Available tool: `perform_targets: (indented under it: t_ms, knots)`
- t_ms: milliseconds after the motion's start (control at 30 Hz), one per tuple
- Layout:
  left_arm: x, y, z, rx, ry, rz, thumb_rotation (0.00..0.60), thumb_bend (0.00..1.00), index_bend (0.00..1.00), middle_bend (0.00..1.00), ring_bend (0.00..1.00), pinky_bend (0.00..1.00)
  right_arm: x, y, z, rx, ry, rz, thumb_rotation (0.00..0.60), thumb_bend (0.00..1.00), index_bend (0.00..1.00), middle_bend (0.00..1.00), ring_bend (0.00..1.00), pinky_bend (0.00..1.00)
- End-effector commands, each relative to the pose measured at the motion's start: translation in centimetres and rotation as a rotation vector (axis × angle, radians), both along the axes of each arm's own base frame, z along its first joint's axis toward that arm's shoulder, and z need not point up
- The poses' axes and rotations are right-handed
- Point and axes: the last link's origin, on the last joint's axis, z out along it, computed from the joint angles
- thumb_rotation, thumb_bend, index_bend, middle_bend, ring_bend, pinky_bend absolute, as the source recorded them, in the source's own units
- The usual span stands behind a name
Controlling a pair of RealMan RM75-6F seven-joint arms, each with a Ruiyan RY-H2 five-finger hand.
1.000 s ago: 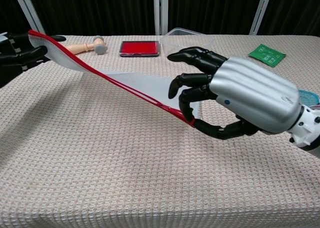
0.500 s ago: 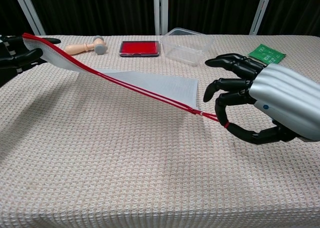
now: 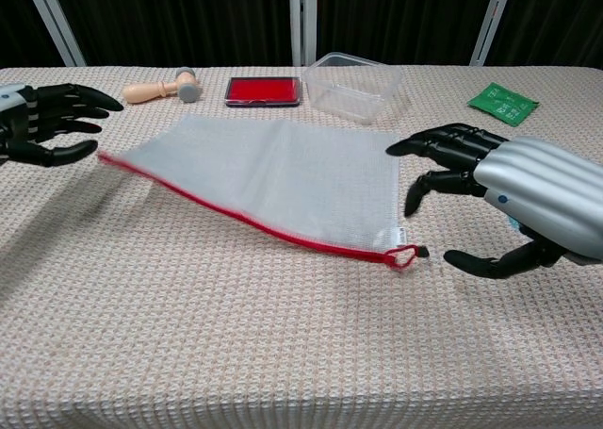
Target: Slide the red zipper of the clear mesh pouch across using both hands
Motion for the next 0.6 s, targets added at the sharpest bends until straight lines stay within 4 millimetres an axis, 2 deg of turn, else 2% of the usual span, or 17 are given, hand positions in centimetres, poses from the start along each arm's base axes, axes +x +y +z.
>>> perform_targets:
  t_ms: [33, 200, 333, 500, 600]
  knots:
    - [-0.4, -1.5, 2.3, 0.107, 0.5, -0.079, 0.6, 0.28, 0.2, 0.14, 0.1, 0.14, -1.1, -0.8, 2.0, -0.036, 0.05, -0.089, 0.6, 0.12, 0.0, 0.0, 0.0, 0.0]
    - [-1.1, -3.2, 6.5, 0.226, 0.726, -0.037, 0.6, 0.25, 0.2, 0.14, 0.1, 0.13, -2.7, -1.9, 6.3, -0.14, 0.003, -0.204, 0.6, 0.14, 0.0, 0.0, 0.0, 0.0]
    - [-2.6, -4.8, 10.6, 0.349, 0.89, 0.023, 0.6, 0.24, 0.21, 0.15, 0.11, 0.14, -4.9, -2.2, 10.8, -0.273, -0.039, -0.315, 0.6, 0.18, 0.0, 0.07, 0.0, 0.0]
    - [-4.2, -7.6, 14.3, 0.427, 0.987, 0.104, 0.6, 0.23, 0.21, 0.15, 0.11, 0.13, -7.0, -0.6, 15.5, -0.332, -0.124, -0.43, 0.6, 0.18, 0.0, 0.07, 0.0, 0.0]
    - [-4.7, -9.9, 15.5, 0.439, 1.016, 0.15, 0.6, 0.23, 0.21, 0.15, 0.11, 0.13, -8.1, 0.8, 17.4, -0.368, -0.141, -0.464, 0.6, 0.18, 0.0, 0.07, 0.0, 0.0]
